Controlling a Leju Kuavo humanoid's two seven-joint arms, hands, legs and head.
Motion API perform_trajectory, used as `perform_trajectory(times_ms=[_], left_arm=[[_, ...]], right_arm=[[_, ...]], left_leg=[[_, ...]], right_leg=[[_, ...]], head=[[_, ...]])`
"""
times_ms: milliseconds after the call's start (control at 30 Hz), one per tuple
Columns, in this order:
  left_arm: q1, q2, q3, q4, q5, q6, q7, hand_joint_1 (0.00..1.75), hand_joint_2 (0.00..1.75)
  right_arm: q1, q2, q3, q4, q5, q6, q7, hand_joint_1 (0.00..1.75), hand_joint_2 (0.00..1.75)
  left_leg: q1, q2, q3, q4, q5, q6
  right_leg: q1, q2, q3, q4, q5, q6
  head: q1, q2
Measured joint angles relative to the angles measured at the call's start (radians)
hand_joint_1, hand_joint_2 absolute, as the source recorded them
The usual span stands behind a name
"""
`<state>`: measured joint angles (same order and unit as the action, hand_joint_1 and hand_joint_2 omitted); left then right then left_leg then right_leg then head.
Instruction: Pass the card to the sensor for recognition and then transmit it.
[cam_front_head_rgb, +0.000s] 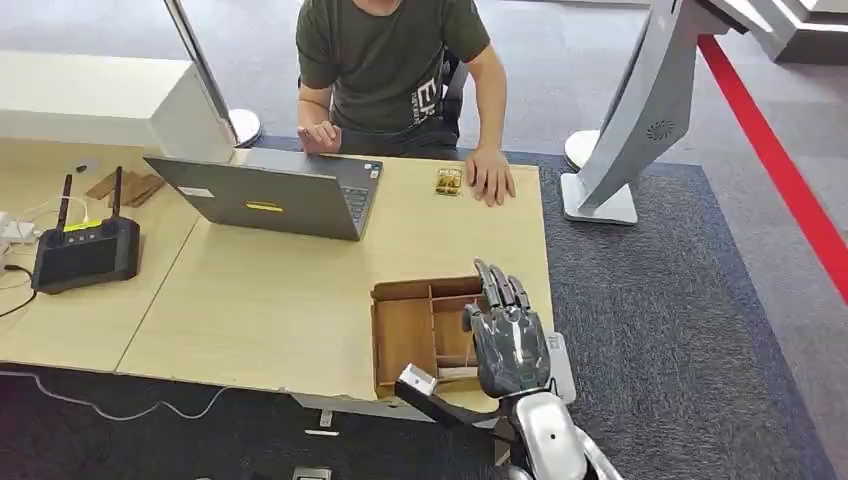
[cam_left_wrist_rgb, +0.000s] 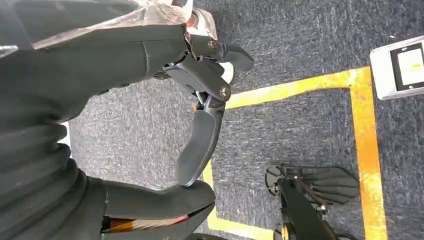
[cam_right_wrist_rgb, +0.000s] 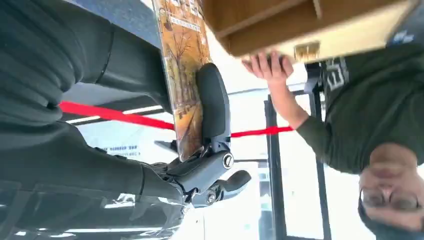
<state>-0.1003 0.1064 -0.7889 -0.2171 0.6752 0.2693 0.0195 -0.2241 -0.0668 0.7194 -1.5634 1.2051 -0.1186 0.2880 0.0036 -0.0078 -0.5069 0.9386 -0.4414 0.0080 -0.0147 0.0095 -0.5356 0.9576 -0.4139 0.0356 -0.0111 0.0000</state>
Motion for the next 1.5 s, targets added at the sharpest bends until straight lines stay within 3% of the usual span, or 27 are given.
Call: perform_trajectory(times_ms=[267,567,733,1133,1500], left_arm=[[0.000,0.000,0.000,0.000,-0.013,0.000,0.000,0.00,1.75],[-0.001,-0.001,0.000,0.000,-0.024,-0.003,0.011,0.00,1.75],[-0.003,-0.002,0.000,0.000,-0.034,-0.003,0.021,0.00,1.75],[-0.019,-0.010,-0.002,0.000,-0.056,-0.003,0.054,0.00,1.75],[-0.025,-0.010,-0.003,0.000,-0.068,-0.016,0.072,0.00,1.75]], right_arm=[[-0.016,-0.008,-0.022,-0.103,-0.010,0.028,-0.004,1.55,1.75],[-0.081,-0.002,-0.026,-0.113,-0.074,0.045,-0.022,1.55,1.75],[-0.103,0.000,-0.026,-0.106,-0.111,0.054,-0.024,1.66,1.75],[-0.295,0.053,-0.008,0.091,-0.029,0.058,-0.003,1.59,1.75],[-0.351,0.075,0.017,0.212,-0.018,0.080,0.024,1.59,1.75]], left_leg=[[0.000,0.000,0.000,0.000,0.000,0.000],[0.000,0.000,0.000,0.000,0.000,0.000],[0.000,0.000,-0.001,0.000,0.000,0.000],[0.000,-0.001,-0.001,0.000,0.001,0.000],[0.000,-0.001,-0.001,0.000,0.001,0.000]], right_leg=[[0.000,0.000,0.000,0.000,0.000,0.000],[0.000,0.000,0.000,0.000,0.000,0.000],[0.000,0.000,0.000,0.001,0.000,0.000],[0.000,0.000,0.000,0.001,0.001,0.000],[0.000,0.000,-0.001,0.001,0.001,0.000]], head=[[0.001,0.000],[0.000,0.000],[0.000,0.000],[0.000,0.000],[0.000,0.000]])
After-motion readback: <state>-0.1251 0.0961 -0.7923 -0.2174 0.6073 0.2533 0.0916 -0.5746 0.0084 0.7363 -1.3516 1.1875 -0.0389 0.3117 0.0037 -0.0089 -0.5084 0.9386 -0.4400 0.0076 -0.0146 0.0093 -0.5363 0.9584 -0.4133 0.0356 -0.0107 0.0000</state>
